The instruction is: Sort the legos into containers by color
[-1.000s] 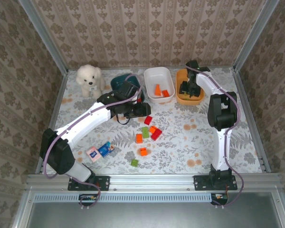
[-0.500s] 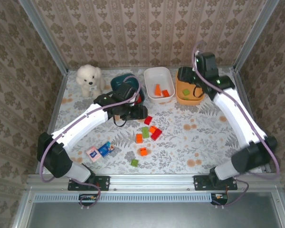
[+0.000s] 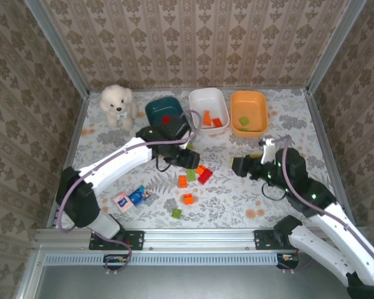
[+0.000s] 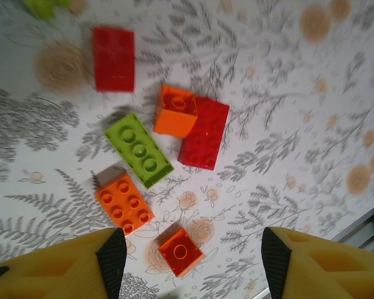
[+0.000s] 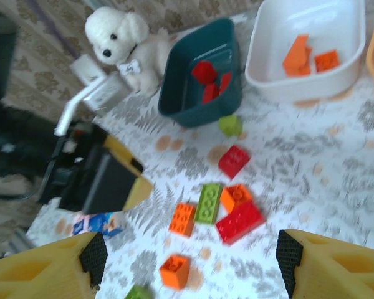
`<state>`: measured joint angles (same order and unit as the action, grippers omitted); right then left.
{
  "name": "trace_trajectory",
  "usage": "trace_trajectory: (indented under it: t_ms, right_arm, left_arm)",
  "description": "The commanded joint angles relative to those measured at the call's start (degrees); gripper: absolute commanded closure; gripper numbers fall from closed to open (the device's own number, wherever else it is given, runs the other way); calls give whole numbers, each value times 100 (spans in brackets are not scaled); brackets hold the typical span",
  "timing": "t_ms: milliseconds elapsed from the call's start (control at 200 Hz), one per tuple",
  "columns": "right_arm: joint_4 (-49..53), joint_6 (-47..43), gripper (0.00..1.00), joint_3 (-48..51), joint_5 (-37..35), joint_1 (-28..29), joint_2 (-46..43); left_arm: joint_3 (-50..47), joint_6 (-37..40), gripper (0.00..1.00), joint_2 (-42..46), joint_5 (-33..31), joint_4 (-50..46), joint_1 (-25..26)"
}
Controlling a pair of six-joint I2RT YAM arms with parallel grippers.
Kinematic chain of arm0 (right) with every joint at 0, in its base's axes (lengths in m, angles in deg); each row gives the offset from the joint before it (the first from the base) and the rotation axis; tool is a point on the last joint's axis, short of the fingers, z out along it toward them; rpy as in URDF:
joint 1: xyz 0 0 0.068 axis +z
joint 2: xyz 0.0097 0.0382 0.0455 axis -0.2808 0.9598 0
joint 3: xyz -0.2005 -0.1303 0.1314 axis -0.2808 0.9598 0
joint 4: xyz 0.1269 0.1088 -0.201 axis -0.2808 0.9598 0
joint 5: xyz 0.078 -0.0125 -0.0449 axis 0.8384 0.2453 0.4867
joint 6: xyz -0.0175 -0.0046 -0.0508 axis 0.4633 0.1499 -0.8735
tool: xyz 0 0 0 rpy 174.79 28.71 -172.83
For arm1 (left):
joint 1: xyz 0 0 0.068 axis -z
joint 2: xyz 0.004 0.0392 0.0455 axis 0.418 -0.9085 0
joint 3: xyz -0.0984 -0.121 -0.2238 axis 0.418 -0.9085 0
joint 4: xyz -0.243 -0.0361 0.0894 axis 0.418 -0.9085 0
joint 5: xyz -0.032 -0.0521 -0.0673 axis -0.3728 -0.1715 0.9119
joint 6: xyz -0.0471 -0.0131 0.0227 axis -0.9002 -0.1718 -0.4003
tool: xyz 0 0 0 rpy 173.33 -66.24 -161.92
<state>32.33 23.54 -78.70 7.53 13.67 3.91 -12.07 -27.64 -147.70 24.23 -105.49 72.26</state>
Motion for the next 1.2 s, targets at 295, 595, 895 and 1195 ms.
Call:
trace_trajectory:
  t_ms: [295, 595, 895, 1195]
  right_arm:
    - [824, 695, 21, 268, -31, 35, -899]
    - [1003, 634, 21, 122, -155, 35, -857]
    - [995, 608, 20, 93, -141, 35, -795]
    - [1009, 581, 20, 63, -135, 35, -722]
  left_arm:
    - [718, 442, 37, -1676, -427, -184, 690]
    - [957, 478, 38, -2268, -477, -297, 729]
    - [1303, 461, 38, -2759, -502, -281, 868]
    - [1381, 464, 46, -3082, -793, -377, 939]
